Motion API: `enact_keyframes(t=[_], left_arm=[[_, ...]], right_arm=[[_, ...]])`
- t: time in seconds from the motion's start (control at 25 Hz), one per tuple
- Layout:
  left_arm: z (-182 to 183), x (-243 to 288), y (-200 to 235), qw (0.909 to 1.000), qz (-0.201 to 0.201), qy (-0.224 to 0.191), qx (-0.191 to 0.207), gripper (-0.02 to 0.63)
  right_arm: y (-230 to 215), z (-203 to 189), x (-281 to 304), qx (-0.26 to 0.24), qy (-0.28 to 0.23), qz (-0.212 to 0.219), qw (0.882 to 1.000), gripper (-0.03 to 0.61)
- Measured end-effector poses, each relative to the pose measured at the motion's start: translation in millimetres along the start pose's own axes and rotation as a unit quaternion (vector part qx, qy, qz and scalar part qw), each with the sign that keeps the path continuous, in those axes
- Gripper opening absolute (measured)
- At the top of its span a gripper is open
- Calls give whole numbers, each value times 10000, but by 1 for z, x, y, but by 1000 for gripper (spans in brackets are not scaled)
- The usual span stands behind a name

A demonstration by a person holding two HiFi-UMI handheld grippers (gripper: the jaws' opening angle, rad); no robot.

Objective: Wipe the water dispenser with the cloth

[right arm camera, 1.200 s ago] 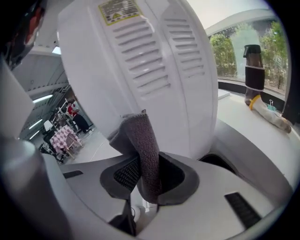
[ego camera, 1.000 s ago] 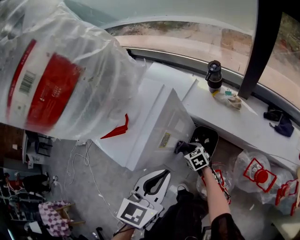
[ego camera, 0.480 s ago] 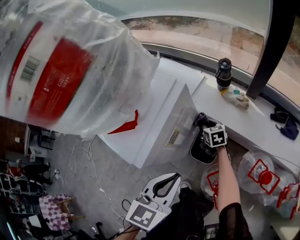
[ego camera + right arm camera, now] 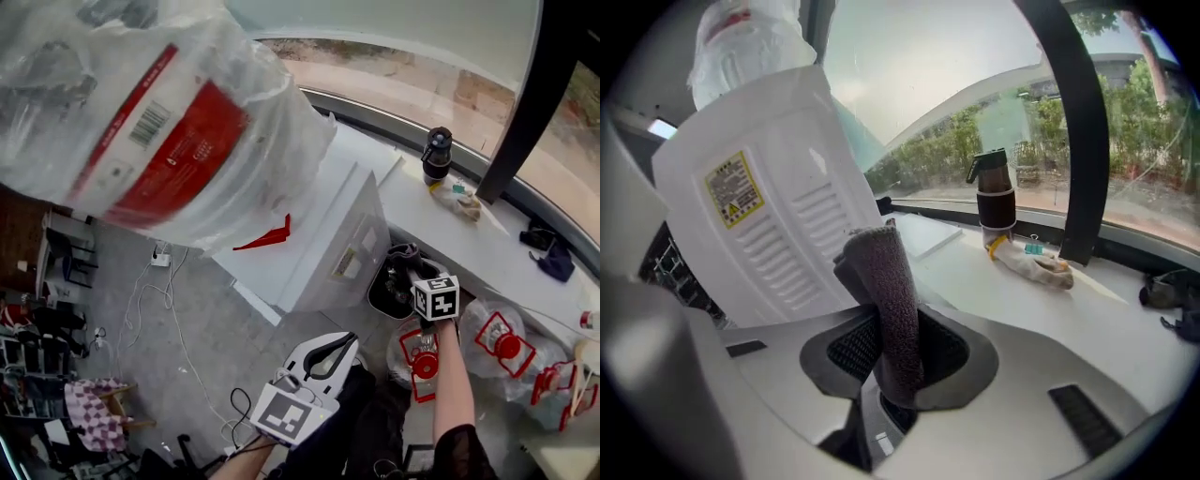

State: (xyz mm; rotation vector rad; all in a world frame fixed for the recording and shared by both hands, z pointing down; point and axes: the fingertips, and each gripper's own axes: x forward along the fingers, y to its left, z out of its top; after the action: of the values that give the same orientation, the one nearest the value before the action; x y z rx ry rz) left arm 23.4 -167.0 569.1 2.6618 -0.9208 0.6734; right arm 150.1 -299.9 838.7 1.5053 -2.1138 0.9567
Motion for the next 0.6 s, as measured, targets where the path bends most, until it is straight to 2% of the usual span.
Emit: enact_keyframes(t=[0.2,0.36,0.6], left_arm=[[11,-24,-14,10000,-29,60,47,18],[29,-40,-26,9997,-22,66,247,18],[71,-60,-46,9997,34,-230,89,18]], right_arm=[[21,14,-63,410,-243,53,9988,103],[36,37,-121,684,-475,147,9964,104],[63,89,-212,627,-675,342,9952,104]])
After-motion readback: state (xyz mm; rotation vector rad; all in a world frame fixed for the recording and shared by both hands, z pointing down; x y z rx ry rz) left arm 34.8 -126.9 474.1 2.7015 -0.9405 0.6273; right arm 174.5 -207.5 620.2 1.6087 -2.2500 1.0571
